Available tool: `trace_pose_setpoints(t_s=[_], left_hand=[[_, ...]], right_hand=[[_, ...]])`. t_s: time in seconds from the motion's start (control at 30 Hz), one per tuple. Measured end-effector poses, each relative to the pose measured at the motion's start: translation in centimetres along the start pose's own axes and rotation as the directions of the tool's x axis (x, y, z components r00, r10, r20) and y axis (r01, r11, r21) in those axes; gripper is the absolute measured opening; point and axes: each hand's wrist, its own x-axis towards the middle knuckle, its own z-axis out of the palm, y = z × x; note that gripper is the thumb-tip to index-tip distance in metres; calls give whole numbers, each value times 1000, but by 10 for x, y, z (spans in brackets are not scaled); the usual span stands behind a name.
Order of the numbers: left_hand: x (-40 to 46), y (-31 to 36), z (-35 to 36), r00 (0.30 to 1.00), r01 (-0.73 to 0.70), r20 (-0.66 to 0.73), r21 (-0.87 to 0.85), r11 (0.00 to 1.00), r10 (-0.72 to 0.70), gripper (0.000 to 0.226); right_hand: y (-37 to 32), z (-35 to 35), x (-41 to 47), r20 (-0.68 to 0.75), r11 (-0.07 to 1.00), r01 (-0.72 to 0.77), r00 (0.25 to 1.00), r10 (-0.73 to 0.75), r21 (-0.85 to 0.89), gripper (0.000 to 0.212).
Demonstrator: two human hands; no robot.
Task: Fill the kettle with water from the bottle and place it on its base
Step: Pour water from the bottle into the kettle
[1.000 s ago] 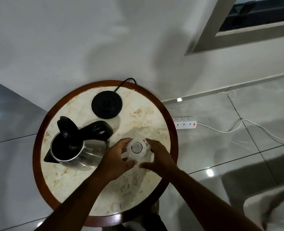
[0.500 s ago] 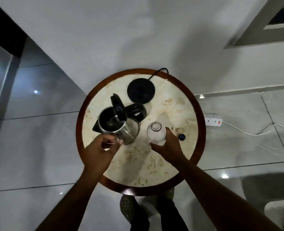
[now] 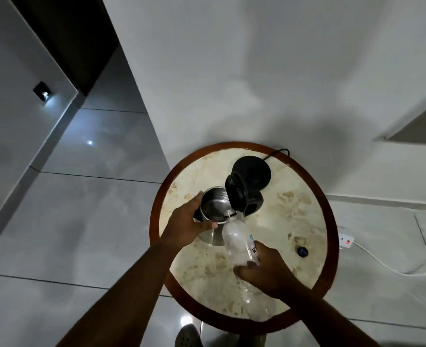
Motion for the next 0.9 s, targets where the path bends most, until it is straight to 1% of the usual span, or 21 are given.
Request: trace_pose_setpoints(t_s=[0.17,0.2,0.27,0.33,0.43,0.5,0.57,0.73,0.9], left_hand=[[4,-3,4,999,38,6,-18,999,-38,91],[4,-4,4,999,43,6,-17,999,-43,91],[4,-5,6,999,49,2,-16,999,-49,92],[4,-5,6,998,55,-4,-9,998,-55,92],[3,-4,6,998,54,-7,0,999,-54,93],[3,-4,6,999,48,-9,-5,999,-48,94],[2,-4,6,999,44,-10,-8,999,-44,94],[2,-3,7,999,42,-9,-1,999,-42,93],[1,-4,8,999,42,-11,-12,999,-42,93]], right_hand=[[-17,-16,0,97,998,-33,995,39,-59,31],[-19,-18,0,109,997,-31,993,39,-70,31],[-25,-21,0,135,996,-22,990,33,-87,38],[-30,-24,2,168,998,-43,984,52,-52,39],[-34,-27,3,219,998,-70,973,70,-6,36],[-35,-29,5,244,997,-83,967,78,7,41],[-36,-31,8,256,995,-103,962,97,8,46],[-35,-34,10,260,996,-87,961,92,-31,51],[-33,-32,8,278,996,-86,957,82,4,45]])
